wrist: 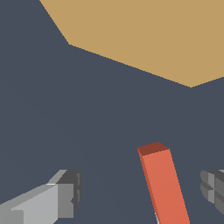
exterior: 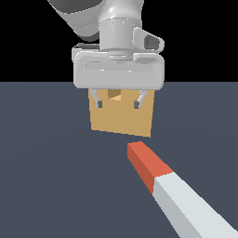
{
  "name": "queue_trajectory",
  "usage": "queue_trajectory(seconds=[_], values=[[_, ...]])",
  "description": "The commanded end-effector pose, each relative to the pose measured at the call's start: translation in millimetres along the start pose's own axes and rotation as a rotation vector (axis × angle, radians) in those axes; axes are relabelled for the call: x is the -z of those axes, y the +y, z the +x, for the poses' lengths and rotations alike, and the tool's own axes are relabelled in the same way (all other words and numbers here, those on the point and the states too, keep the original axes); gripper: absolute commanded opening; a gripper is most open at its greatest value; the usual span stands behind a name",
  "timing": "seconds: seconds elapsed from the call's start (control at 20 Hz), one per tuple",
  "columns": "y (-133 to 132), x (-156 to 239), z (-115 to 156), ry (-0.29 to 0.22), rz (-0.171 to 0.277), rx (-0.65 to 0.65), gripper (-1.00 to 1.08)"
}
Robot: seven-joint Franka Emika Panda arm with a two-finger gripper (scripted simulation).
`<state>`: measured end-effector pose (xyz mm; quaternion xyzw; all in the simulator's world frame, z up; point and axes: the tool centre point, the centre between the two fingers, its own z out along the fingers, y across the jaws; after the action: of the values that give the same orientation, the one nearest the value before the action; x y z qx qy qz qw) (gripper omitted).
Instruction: Insert the peg into the horizontal hole in a box.
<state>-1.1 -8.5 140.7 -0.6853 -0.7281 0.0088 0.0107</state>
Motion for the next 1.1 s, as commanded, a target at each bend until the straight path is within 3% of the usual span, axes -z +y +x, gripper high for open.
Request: queue_trajectory(seconds=[0.0, 1.05], values=[[3, -4, -12, -0.001, -0.001, 0.015, 1.00], [68, -57, -151, -0.006, -0.022, 0.221, 1.00]])
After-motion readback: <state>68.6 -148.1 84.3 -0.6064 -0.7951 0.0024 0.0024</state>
